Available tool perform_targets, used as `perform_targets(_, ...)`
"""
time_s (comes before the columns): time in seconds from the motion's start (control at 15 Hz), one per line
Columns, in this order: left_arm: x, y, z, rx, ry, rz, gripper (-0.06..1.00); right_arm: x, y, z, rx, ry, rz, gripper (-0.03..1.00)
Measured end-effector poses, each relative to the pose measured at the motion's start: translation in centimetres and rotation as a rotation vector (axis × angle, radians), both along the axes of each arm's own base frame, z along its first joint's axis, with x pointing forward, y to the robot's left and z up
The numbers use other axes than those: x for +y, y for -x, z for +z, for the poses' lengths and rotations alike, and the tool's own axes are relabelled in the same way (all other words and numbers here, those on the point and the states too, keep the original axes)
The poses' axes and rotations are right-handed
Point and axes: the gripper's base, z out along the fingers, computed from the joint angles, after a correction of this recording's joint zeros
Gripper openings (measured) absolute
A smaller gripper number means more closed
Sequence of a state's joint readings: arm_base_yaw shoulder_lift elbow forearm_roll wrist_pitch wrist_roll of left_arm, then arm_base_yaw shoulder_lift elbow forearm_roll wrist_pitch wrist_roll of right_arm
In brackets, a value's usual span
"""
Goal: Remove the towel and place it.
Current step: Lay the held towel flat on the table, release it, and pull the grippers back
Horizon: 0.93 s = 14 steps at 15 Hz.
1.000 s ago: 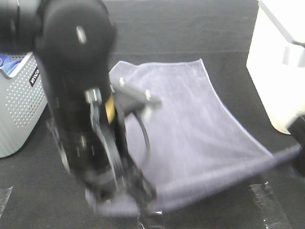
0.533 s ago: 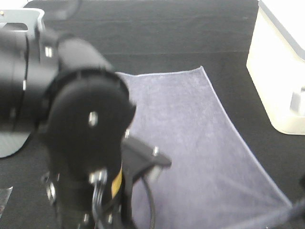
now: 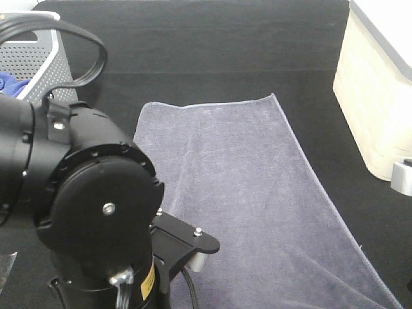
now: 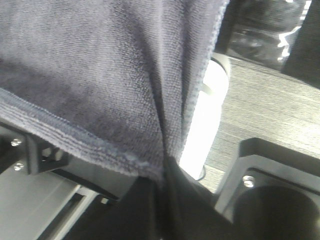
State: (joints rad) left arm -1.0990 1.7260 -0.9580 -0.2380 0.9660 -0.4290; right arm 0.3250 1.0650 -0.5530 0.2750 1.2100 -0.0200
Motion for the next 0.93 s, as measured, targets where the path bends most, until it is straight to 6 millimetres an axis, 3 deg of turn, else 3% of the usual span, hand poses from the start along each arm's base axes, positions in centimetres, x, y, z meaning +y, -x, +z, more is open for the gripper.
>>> perform_targets(0.07,0.3,0.2,-0.1,0.011,-0.022,-0.005,0.08,-0.3,-0.1,-0.1,-0.008,0.029,0.006,0.09)
perform_targets(0.27,1.3,0.5,-0.4,0.048,-0.115,-0.032,0.39,-0.8,-0.2,-0.1,-0.023,0.075,0.017,0.57)
perform_targets(0.4,1.4,0.5,-0.4,0.039,-0.123,-0.042,0.46,-0.8,-0.2,-0.1,-0.021,0.078,0.006,0.75)
perform_targets(0.67,1.5,0.0,-0.2,-0.006,-0.138,-0.076,0.48,-0.9,-0.3,0.0,-0.029,0.082,0.009,0.78)
perform_targets(0.93,0.9,-2.6,1.2,-0.217,-0.171,-0.113,0.48,-0.5,-2.1,2.0,-0.162,0.066,0.005,0.76)
